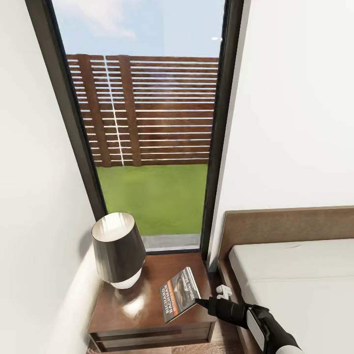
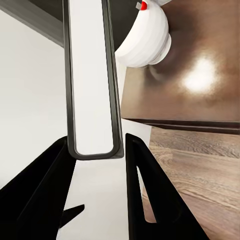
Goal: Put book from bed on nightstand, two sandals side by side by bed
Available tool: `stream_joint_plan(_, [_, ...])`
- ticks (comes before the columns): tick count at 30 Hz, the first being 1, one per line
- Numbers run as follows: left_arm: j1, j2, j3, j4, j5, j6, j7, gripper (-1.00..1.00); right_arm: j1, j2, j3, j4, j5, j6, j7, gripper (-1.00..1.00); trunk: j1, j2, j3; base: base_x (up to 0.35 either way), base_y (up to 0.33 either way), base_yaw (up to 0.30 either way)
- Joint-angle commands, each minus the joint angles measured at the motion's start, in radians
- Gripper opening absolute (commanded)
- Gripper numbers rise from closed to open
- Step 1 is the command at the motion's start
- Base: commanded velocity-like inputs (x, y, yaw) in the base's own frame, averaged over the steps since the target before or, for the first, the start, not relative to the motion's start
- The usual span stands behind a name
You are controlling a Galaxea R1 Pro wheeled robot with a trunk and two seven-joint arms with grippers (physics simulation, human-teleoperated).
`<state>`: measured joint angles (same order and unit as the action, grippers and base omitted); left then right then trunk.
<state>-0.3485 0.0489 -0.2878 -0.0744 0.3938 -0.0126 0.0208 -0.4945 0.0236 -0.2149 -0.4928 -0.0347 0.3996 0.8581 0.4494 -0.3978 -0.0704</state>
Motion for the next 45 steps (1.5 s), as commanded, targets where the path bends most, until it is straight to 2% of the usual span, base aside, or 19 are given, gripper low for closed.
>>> stream_joint_plan(1, [-0.004, 0.0, -0.01, 0.0, 0.008, -0.001, 0.002, 1.0, -0.001, 0.001, -0.006, 0.0, -0.004, 0.01, 0.003, -1.0, 0.001, -0.002, -0.002, 0.0, 0.0, 0.0])
stream_joint_plan(15, [-0.054, 0.001, -0.059, 0.001, 0.008, 0.0, 0.002, 1.0, -0.003, -0.001, -0.007, -0.002, -0.004, 0.008, 0.01, -1.0, 0.001, -0.002, -0.002, 0.0, 0.0, 0.0])
stream_joint_plan(34, [-0.075, 0.009, -0.068, 0.002, 0.008, 0.007, -0.008, 1.0, -0.022, -0.02, -0.009, -0.001, -0.005, 0.013, 0.004, -1.0, 0.001, -0.002, -0.002, 0.0, 0.0, 0.0])
stream_joint_plan(45, [-0.075, 0.01, -0.068, 0.002, 0.008, 0.002, -0.007, 1.0, -0.05, -0.022, -0.009, -0.003, -0.005, 0.084, 0.004, -1.0, 0.001, -0.002, -0.002, 0.0, 0.0, 0.0])
